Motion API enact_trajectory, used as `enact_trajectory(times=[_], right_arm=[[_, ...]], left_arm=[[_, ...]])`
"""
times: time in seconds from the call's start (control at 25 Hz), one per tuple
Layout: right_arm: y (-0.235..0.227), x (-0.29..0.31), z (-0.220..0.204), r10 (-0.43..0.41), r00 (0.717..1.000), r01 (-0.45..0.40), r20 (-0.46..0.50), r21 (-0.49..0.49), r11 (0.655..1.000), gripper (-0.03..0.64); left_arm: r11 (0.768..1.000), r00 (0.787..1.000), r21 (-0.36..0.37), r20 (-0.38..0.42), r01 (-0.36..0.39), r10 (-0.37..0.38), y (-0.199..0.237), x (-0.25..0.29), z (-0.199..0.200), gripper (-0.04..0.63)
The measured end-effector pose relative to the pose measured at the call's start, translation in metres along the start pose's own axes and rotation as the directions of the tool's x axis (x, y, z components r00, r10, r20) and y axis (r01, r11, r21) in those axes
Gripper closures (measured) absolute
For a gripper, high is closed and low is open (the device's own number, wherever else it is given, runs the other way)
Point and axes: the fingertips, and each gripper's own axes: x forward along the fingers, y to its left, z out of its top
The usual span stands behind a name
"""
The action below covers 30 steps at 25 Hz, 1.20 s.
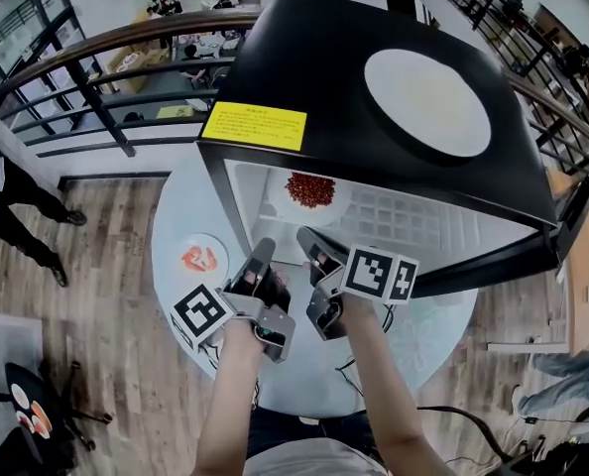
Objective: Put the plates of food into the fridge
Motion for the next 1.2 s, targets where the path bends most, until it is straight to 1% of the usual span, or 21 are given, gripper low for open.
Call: enact_trajectory(times=[0.16,0.32,0.52,0.64,0.8,0.88,1.0,1.12,1.2], right_arm=[[-0.002,0.000,0.005,-0.007,0.999,0.006,0.039,0.004,1.000,0.603],[0.007,-0.007,0.005,0.011,0.996,-0.011,0.088,-0.003,1.000,0.603],[0.019,-0.028,0.001,0.040,0.986,-0.036,0.160,-0.025,0.999,0.603],[0.031,-0.054,-0.012,0.083,0.972,-0.068,0.219,-0.075,0.995,0.603],[0.046,-0.083,-0.032,0.125,0.956,-0.098,0.264,-0.116,0.988,0.603],[0.052,-0.093,-0.038,0.143,0.954,-0.110,0.262,-0.138,0.984,0.603],[0.057,-0.104,-0.043,0.175,0.951,-0.138,0.253,-0.158,0.978,0.603],[0.061,-0.112,-0.047,0.218,0.948,-0.184,0.234,-0.159,0.970,0.603],[0.062,-0.115,-0.054,0.236,0.948,-0.207,0.214,-0.152,0.967,0.603]], left_arm=[[1.000,1.000,-0.008,0.013,-0.011,0.011,0.007,-0.009,0.005,0.577],[0.998,0.999,0.050,0.030,-0.023,0.022,0.006,-0.020,0.013,0.577],[0.990,1.000,0.139,0.005,0.001,-0.002,0.000,-0.030,0.011,0.577],[0.978,1.000,0.208,-0.003,0.003,-0.002,-0.004,-0.041,0.005,0.577],[0.956,0.999,0.292,-0.031,-0.026,0.036,-0.002,-0.060,-0.009,0.577],[0.941,0.999,0.338,-0.035,-0.023,0.037,-0.003,-0.067,-0.016,0.577],[0.929,0.998,0.370,-0.045,-0.013,0.031,-0.003,-0.076,-0.033,0.577],[0.918,0.997,0.394,-0.042,-0.038,0.059,0.002,-0.085,-0.053,0.577],[0.905,0.996,0.422,-0.034,-0.056,0.078,0.004,-0.089,-0.063,0.577]])
